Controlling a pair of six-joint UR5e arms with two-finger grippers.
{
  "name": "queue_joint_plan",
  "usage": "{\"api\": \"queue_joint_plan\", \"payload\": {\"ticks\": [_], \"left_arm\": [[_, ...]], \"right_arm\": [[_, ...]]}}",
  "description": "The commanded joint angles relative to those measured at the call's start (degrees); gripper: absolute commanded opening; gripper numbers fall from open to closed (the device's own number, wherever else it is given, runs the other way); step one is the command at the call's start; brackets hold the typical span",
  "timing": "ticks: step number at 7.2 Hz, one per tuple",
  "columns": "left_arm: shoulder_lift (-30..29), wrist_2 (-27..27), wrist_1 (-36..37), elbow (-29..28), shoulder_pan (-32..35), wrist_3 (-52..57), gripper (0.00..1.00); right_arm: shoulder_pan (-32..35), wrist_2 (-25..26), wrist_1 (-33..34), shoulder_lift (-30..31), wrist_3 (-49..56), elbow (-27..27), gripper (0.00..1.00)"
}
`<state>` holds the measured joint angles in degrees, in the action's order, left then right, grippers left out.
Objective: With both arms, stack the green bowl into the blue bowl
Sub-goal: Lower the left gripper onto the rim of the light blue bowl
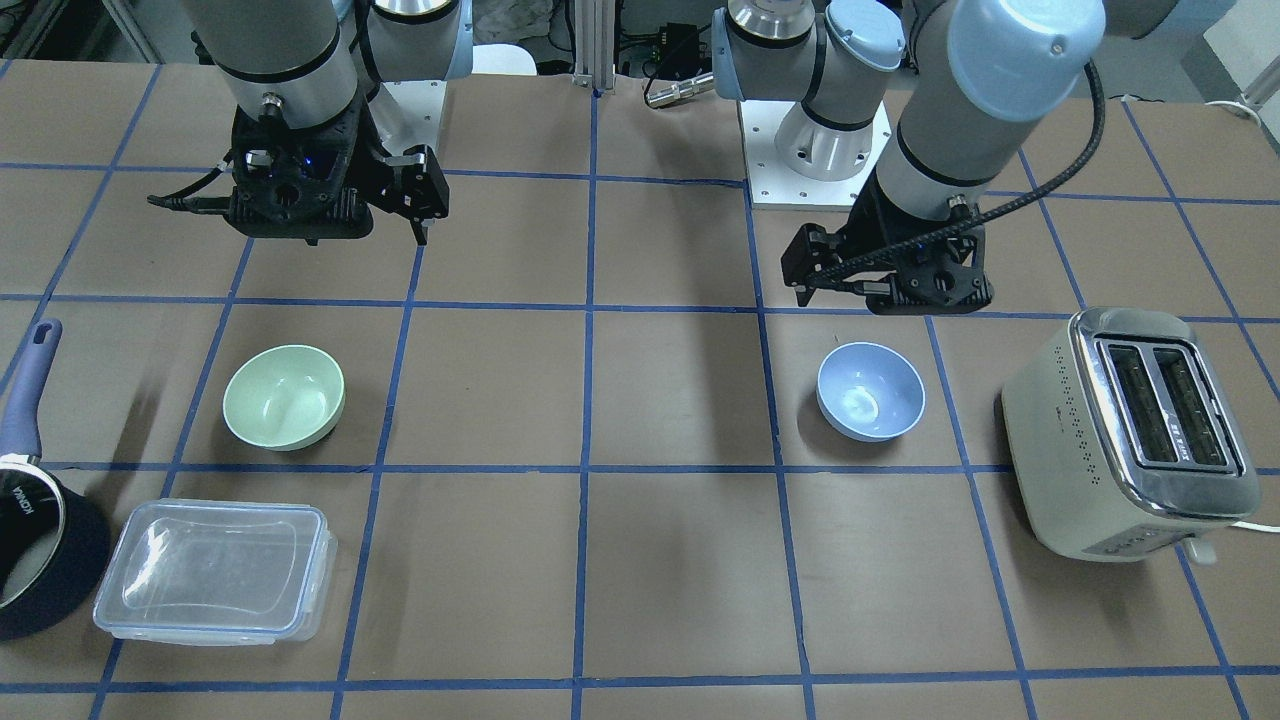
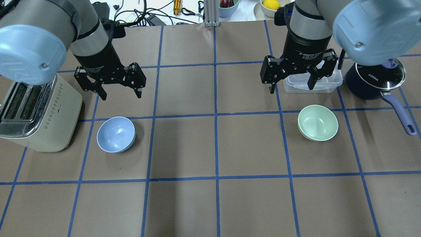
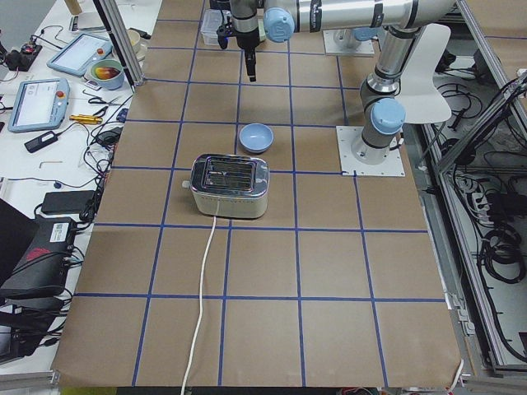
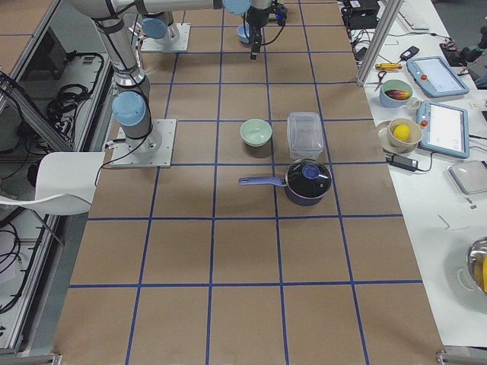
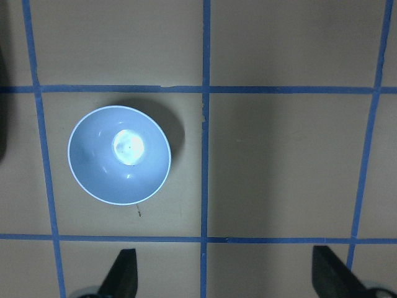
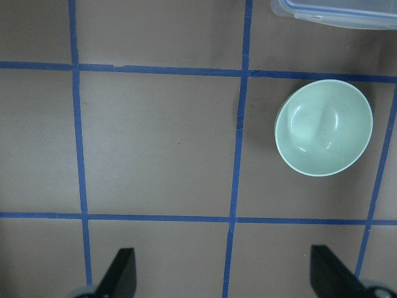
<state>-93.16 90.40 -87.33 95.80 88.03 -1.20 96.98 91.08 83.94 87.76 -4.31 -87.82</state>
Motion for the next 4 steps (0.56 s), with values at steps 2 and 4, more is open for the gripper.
{"api": "queue_joint_plan", "payload": {"ticks": [2, 4], "left_arm": [[-1.76, 1.52, 7.51, 6.58, -4.87, 6.87, 1.00], [-2.20, 1.62, 11.46, 10.44, -7.95, 10.15, 1.00]], "right_arm": [[0.14, 0.06, 0.08, -0.22, 0.00, -0.07, 1.00], [0.14, -0.02, 0.17, -0.22, -0.09, 0.02, 1.00]]}}
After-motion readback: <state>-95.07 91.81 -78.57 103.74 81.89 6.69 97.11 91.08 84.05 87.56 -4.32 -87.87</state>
